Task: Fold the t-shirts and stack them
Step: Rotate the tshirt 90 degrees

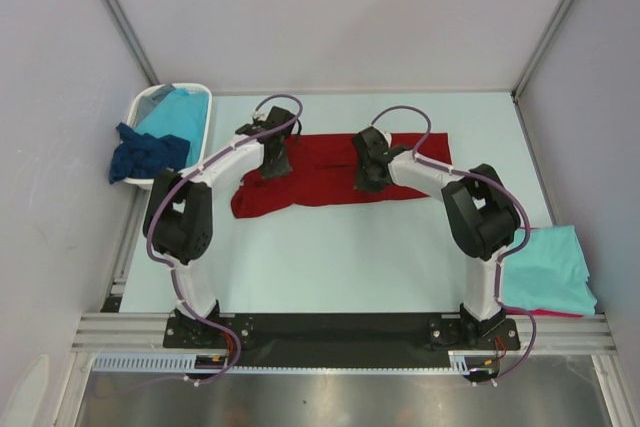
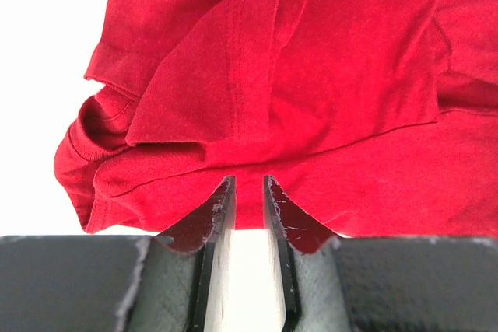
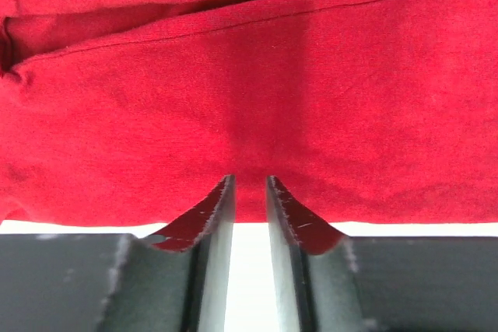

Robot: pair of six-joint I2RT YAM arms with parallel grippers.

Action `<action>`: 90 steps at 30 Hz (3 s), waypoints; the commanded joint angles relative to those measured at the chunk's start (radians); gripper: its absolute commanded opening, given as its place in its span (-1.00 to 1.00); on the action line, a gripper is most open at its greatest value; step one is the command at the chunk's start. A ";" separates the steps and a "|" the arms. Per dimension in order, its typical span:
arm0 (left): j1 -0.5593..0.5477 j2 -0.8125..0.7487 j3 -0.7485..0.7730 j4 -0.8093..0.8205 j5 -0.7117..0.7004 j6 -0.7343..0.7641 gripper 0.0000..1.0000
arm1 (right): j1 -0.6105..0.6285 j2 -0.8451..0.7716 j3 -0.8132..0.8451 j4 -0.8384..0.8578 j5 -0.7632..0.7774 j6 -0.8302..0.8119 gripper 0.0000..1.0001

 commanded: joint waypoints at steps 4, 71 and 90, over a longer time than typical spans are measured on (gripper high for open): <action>-0.006 -0.048 -0.027 0.014 -0.019 0.019 -0.51 | -0.002 0.033 0.033 0.019 0.003 0.008 -0.81; 0.033 0.225 0.181 -0.035 0.015 0.037 -0.75 | 0.004 0.026 -0.082 -0.004 -0.054 0.044 -1.00; 0.145 0.294 0.384 -0.092 -0.014 0.037 -0.77 | -0.002 0.021 -0.114 0.008 -0.060 0.039 -1.00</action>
